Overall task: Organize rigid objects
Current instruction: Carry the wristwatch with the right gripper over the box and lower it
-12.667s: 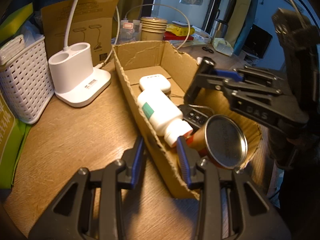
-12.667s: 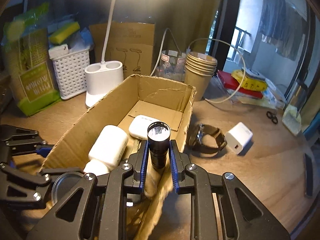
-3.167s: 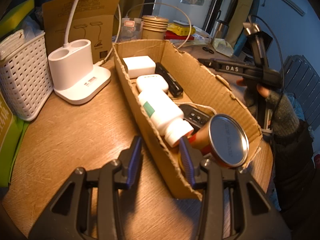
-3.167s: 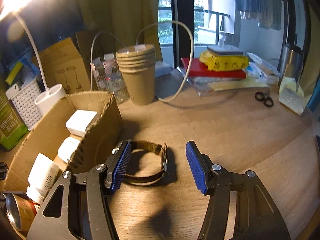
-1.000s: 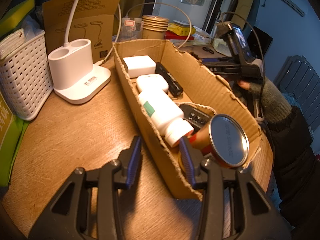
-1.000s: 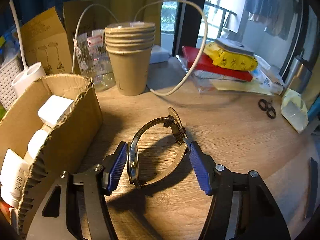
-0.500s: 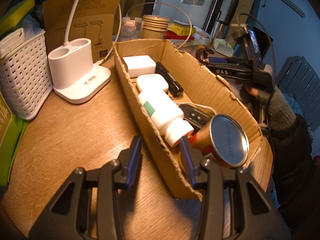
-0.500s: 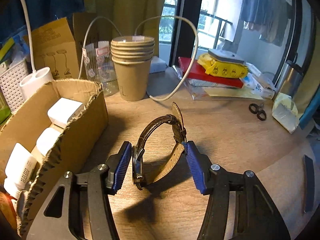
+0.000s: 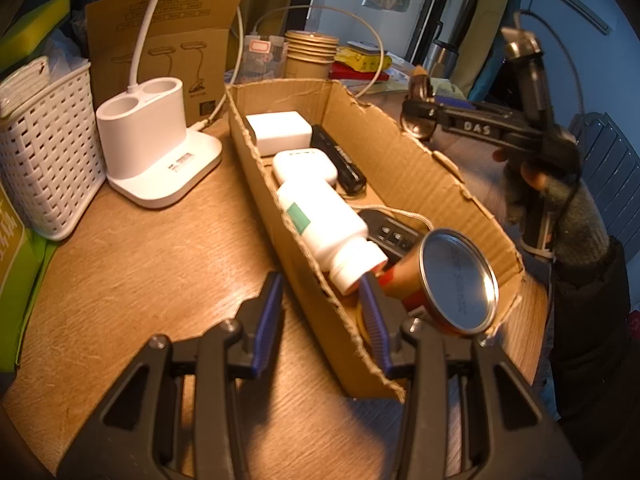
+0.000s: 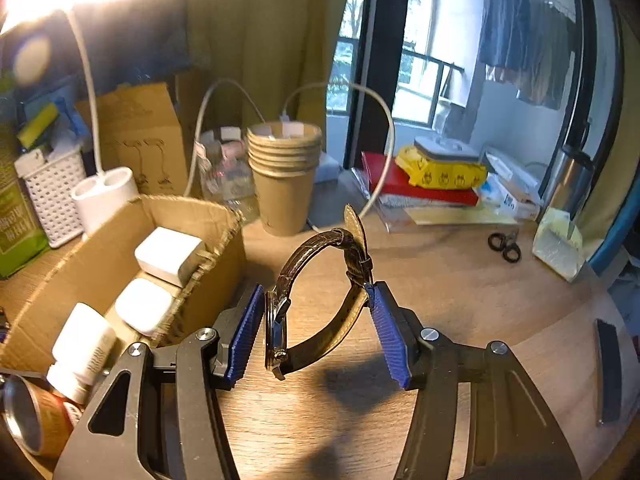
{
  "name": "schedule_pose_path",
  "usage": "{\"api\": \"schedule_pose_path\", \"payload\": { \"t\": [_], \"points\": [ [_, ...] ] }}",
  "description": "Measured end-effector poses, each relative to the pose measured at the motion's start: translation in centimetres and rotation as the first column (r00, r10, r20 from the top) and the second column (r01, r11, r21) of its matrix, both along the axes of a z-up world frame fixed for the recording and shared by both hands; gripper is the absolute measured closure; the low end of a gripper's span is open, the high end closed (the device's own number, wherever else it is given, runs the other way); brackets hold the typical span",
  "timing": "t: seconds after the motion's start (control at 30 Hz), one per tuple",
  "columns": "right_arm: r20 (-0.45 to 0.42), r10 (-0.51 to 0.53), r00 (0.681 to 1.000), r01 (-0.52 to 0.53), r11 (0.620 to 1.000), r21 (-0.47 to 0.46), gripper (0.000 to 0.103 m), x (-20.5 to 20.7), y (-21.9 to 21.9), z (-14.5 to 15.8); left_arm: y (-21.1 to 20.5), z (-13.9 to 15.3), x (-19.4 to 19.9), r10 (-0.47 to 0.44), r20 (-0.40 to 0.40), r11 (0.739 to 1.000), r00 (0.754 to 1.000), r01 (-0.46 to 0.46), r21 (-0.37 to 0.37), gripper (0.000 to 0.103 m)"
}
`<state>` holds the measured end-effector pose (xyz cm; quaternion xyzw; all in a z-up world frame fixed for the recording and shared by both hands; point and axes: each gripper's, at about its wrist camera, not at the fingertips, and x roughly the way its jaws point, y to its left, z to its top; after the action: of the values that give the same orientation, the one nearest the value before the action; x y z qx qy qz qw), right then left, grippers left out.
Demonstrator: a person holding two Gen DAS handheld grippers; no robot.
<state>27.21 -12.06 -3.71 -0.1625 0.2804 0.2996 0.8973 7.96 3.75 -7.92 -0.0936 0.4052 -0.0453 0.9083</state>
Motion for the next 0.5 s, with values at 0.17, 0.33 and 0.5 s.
{"api": "schedule_pose_path", "payload": {
  "t": [0.17,0.33,0.5],
  "points": [
    [0.036,0.037,0.999,-0.037,0.999,0.021,0.045,-2.1,0.5,1.8,0.0,0.0,-0.1,0.0,0.0,1.0,1.0,0.0,0.0,0.061],
    [0.06,0.09,0.994,-0.092,0.995,0.035,0.045,-4.5,1.3,3.3,-0.1,0.0,0.0,0.0,0.001,1.0,1.0,0.0,0.001,0.061],
    [0.085,0.143,0.986,-0.145,0.989,0.021,0.045,-6.8,2.7,3.7,0.0,0.0,0.0,0.0,0.001,1.0,1.0,0.0,0.001,0.061]
  ]
}}
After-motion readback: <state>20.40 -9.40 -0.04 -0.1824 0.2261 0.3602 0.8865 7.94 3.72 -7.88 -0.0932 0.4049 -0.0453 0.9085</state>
